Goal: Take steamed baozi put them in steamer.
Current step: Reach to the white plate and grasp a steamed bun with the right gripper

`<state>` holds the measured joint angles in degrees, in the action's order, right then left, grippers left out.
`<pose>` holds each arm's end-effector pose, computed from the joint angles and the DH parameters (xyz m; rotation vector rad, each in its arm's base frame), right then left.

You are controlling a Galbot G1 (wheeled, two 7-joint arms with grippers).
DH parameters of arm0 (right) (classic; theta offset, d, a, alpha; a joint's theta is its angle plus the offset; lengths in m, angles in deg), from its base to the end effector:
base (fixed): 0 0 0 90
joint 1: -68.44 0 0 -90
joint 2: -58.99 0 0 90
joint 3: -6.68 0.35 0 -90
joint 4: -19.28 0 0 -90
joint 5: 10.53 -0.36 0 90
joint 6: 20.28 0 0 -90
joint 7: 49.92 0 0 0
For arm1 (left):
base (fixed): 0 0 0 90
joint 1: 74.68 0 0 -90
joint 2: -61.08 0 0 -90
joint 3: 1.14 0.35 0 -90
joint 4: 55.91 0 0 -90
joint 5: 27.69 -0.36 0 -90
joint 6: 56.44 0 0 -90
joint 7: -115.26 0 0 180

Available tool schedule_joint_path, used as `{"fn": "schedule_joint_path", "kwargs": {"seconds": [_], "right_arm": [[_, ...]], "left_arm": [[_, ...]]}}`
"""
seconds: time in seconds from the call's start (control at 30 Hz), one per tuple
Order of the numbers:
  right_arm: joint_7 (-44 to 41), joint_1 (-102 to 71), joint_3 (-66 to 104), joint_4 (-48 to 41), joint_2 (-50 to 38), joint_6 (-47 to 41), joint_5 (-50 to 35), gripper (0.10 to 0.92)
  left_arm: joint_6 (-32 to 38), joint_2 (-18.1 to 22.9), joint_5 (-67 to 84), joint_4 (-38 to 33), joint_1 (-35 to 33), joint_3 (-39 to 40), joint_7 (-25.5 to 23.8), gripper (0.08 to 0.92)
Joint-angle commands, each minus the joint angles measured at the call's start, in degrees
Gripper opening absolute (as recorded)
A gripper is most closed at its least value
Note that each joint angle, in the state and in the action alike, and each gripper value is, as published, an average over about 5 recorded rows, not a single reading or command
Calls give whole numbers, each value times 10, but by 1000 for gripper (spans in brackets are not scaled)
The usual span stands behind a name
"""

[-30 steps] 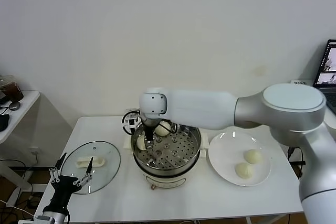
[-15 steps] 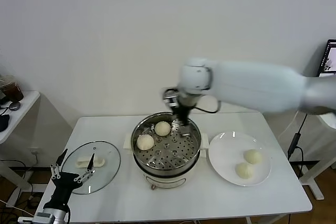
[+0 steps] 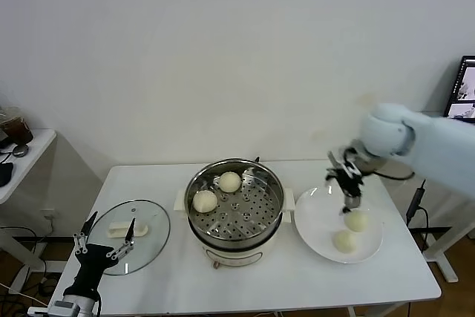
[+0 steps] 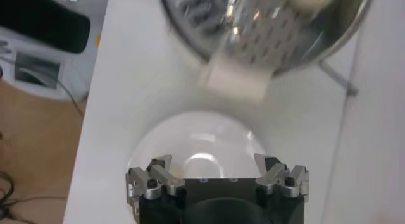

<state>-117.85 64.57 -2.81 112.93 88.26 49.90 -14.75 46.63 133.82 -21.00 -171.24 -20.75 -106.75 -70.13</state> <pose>0.4640 -0.1121 -0.0908 1.3427 -1.2352 1.4425 0.1584 0.1418 -0.3148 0.0582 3.0345 0.4451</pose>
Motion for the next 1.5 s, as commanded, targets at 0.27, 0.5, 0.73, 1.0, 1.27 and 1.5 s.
{"fn": "schedule_joint_path", "kwargs": {"seconds": [0.27,0.5,0.73,1.0,1.27,1.5], "right_arm": [[42,-284,179,-52,-29,37,104,823],[59,-328,210,-92,0,42,118,823],[78,-360,251,-143,44,52,127,823],[79,-362,256,-164,75,43,132,823],[59,-347,248,-161,70,28,137,659],[50,-324,240,-148,60,27,127,542]], "left_arm": [[0,6,0,0,-4,-8,0,823],[1,7,1,-2,-9,-15,0,823],[0,6,-1,-1,-9,-16,0,823],[0,7,-2,2,-8,-16,1,823],[0,8,-1,4,-7,-16,1,823],[-3,6,5,7,-4,-15,1,823]]}}
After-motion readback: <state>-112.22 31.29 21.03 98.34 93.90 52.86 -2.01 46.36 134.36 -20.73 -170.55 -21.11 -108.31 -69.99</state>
